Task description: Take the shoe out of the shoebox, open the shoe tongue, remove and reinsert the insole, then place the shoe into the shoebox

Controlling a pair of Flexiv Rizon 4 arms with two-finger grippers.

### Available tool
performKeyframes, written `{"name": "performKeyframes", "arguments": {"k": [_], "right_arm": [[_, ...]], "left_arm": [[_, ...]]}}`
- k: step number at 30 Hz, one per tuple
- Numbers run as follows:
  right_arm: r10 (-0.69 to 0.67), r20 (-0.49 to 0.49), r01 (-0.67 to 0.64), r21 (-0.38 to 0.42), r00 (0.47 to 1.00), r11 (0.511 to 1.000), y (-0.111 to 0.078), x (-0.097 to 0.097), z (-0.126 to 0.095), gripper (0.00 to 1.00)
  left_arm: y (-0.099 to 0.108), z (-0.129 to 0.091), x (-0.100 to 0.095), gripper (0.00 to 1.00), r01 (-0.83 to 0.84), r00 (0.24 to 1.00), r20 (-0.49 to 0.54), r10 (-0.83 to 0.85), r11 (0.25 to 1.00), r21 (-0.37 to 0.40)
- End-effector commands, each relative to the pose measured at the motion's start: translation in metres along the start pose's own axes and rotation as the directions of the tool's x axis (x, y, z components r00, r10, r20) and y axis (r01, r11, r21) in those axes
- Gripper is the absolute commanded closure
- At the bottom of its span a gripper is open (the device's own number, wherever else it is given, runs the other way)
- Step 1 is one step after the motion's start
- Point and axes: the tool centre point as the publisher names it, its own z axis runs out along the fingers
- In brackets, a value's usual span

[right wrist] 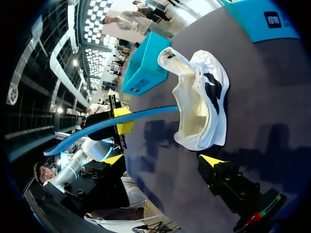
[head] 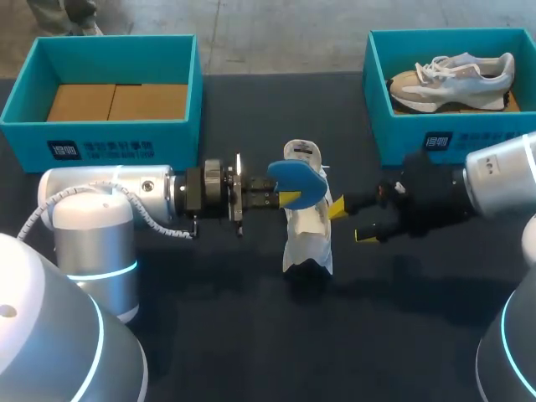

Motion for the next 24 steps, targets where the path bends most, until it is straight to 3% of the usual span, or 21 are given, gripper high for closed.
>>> {"name": "performKeyframes", "arguments": {"k": [1, 5, 24], "right_arm": [[-0.052, -0.007, 0.052, -0.029, 0.999, 0.998, -0.001, -0.001, -0.002, 0.0], [-0.119, -0.001, 0.119, -0.064, 0.993, 0.991, 0.001, -0.002, -0.004, 0.0], [-0.226, 0.032, 0.228, -0.067, 0.974, 0.971, -0.002, -0.025, -0.004, 0.0]], "left_arm": [[-0.001, 0.0, 0.001, 1.0, -0.001, 1.0, 0.0, 0.001, 1.0, -0.003], [-0.002, 0.0, 0.001, 1.0, -0.003, 1.0, -0.002, 0.003, 1.0, -0.001], [-0.003, 0.006, -0.004, 1.0, -0.011, 1.0, 0.005, 0.011, 1.0, 0.023]]}}
